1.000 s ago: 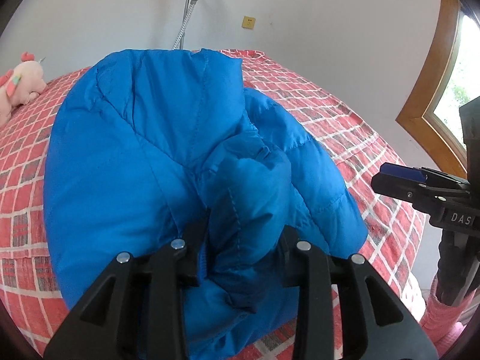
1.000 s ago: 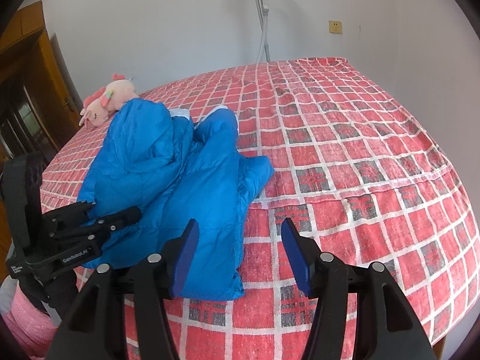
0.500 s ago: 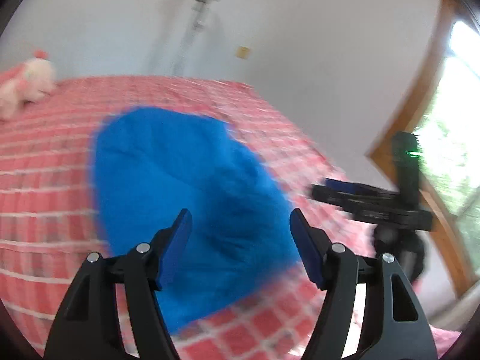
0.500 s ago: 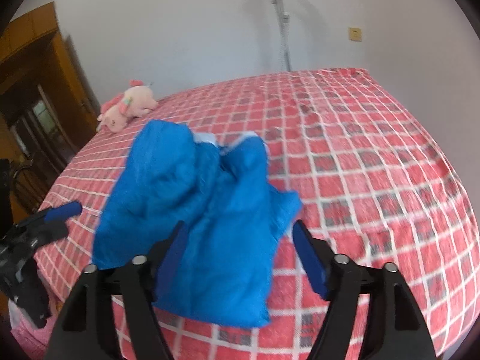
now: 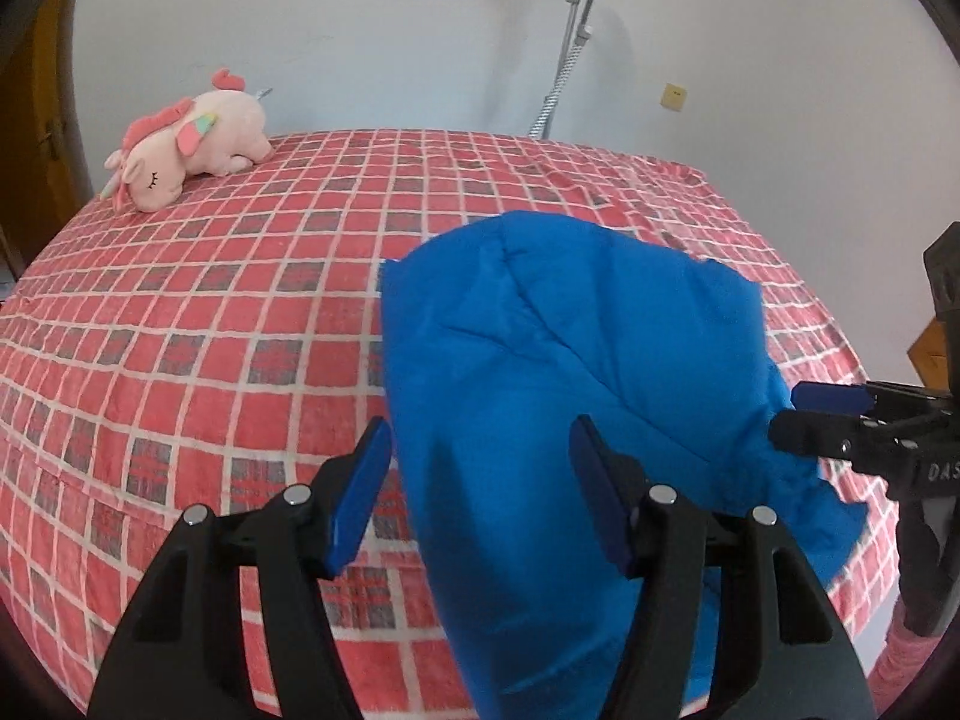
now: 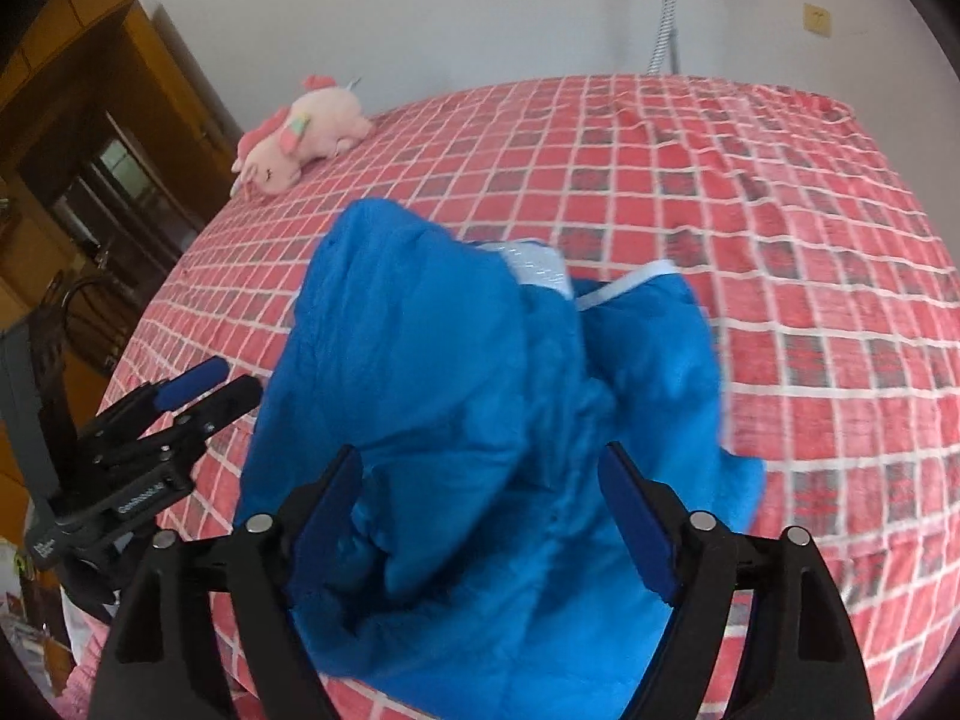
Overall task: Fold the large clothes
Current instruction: 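Grasp the jacket end with the right gripper and fold it over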
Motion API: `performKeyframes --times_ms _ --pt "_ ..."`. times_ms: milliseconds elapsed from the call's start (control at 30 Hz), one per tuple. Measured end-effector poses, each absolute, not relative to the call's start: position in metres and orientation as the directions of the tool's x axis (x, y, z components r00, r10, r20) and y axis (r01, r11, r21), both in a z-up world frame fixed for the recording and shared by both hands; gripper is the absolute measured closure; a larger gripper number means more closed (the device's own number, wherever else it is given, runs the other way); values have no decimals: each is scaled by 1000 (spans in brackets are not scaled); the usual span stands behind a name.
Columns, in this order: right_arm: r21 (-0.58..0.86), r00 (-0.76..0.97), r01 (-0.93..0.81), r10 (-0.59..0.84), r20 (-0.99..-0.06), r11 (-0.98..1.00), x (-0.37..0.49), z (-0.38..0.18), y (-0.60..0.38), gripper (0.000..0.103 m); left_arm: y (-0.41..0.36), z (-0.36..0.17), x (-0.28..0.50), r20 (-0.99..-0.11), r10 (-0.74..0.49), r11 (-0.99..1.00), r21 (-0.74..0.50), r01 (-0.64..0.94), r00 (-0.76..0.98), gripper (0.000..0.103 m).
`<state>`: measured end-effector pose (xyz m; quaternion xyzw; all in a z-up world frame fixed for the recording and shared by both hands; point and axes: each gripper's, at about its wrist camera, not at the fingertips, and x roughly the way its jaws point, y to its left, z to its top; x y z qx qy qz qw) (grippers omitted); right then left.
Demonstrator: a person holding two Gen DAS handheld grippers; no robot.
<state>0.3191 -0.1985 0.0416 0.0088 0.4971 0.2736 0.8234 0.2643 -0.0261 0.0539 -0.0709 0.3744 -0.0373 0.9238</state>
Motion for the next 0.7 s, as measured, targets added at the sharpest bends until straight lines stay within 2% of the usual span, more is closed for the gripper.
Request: performKeyframes --times_ms 133,367,400,433,467,533,633,700 --pt "278 326 -425 433 -840 861 332 32 -187 15 -15 50 271 -680 -132 982 -190 1 721 43" --pt "386 202 -377 481 -853 842 360 3 -182 12 2 36 278 -683 -125 975 -218 -37 720 43" --pt "409 186 -371 498 -847 834 363 0 -182 17 3 35 279 -684 -127 974 -222 -38 719 43" --pt "437 173 -372 523 -835 819 363 -2 -182 29 5 34 280 -685 -128 973 -225 -41 717 43" --pt "459 163 -377 545 -822 805 364 -2 -183 35 7 33 280 -685 -127 973 -228 -46 717 43" --pt "508 156 -399 602 -783 764 361 3 -184 62 9 33 281 -687 -124 971 -232 -54 716 43" --pt "553 167 -426 663 -730 716 355 16 -193 78 11 34 278 -685 -127 968 -244 -61 718 43" --pt "521 205 -458 656 -727 720 344 29 -195 82 12 36 274 -679 -127 967 -248 -63 723 43"
